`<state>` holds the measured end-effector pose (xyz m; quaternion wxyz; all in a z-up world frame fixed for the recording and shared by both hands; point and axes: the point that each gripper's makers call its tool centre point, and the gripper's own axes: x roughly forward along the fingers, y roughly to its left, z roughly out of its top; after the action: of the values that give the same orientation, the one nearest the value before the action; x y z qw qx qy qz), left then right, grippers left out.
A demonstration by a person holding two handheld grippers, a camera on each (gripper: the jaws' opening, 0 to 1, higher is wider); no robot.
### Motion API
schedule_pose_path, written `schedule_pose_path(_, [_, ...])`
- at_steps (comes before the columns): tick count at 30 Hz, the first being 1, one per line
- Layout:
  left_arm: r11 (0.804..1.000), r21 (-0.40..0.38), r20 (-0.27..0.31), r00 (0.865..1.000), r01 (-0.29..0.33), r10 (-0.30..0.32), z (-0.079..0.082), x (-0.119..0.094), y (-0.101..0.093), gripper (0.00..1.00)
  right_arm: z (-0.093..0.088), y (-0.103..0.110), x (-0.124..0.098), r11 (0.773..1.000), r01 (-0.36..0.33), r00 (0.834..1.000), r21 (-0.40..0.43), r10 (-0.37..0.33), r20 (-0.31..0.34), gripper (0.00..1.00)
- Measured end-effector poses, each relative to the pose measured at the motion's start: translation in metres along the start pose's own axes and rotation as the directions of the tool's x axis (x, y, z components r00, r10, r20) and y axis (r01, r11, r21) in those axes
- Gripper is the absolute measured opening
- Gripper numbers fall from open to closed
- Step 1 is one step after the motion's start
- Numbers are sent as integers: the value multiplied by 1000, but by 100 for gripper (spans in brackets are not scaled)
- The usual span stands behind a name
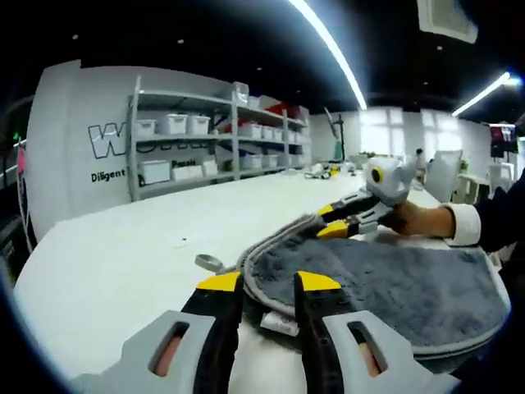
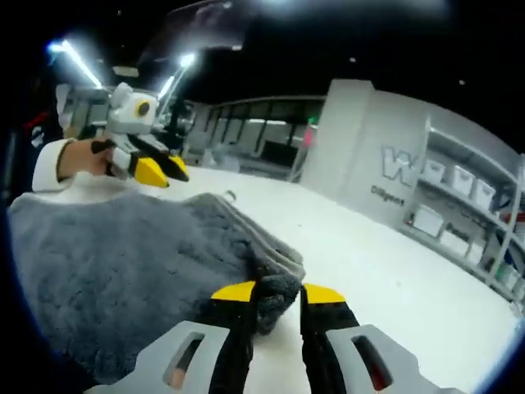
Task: Open the folded towel by lifting each exposed corner and separating the folded layers until the towel lies flat within the target outline without major curled edges
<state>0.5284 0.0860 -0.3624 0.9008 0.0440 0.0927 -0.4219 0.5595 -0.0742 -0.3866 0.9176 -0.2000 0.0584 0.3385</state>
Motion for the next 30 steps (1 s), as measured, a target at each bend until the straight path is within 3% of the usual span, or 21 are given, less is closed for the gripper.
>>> schedule_pose_path(4, [998, -56, -5, 1000, 29, -29, -5, 10, -1, 35, -1, -4, -4, 1000, 13, 1000, 7, -13, -1, 15])
schedule_pose_path(8, [997, -73, -52, 999, 8, -12, -18, 17, -4, 43, 7, 2, -8, 999, -19, 999, 51, 18, 31, 13])
schedule_pose_path(10, [997, -82, -59, 998, 0, -5, -20, 17, -4, 47, 17, 10, -10, 992, -64, 996, 111, 57, 71, 16])
schedule_pose_path(11, [994, -109, -64, 998, -11, 5, -21, 16, -3, 48, 23, 18, -12, 980, -110, 991, 165, 95, 94, 24])
schedule_pose_path(12, [990, -141, -48, 999, -21, 14, -19, 16, -2, 50, 29, 27, -13, 952, -155, 985, 266, 128, 114, 32])
schedule_pose_path(14, [979, -206, -36, 999, 7, -15, -18, 16, -5, 54, 37, 42, -14, 922, -225, 973, 315, 194, 125, 45])
schedule_pose_path(16, [960, -279, -27, 999, 38, -47, -18, 16, -9, 56, 40, 44, -16, 932, -211, 976, 294, 182, 123, 41])
schedule_pose_path(18, [939, -340, -20, 998, 46, -56, -18, 17, -11, 57, 41, 50, -17, 953, -217, 974, 211, 197, 110, 30])
schedule_pose_path(20, [940, -338, -20, 998, 54, -64, -19, 18, -13, 56, 29, 52, -15, 963, -202, 979, 178, 197, 41, 25])
schedule_pose_path(25, [945, -323, -50, 997, 47, -66, -25, 21, -17, 56, 4, 61, -8, 949, -233, 969, 213, 244, -28, 11])
schedule_pose_path(27, [921, -382, -51, 994, 74, -101, -26, 23, -26, 59, 4, 61, -8, 938, -245, 967, 246, 256, -11, 11])
schedule_pose_path(30, [907, -413, -26, 994, 86, -106, -21, 24, -29, 62, 4, 62, -9, 902, -254, 963, 350, 268, 7, 11])
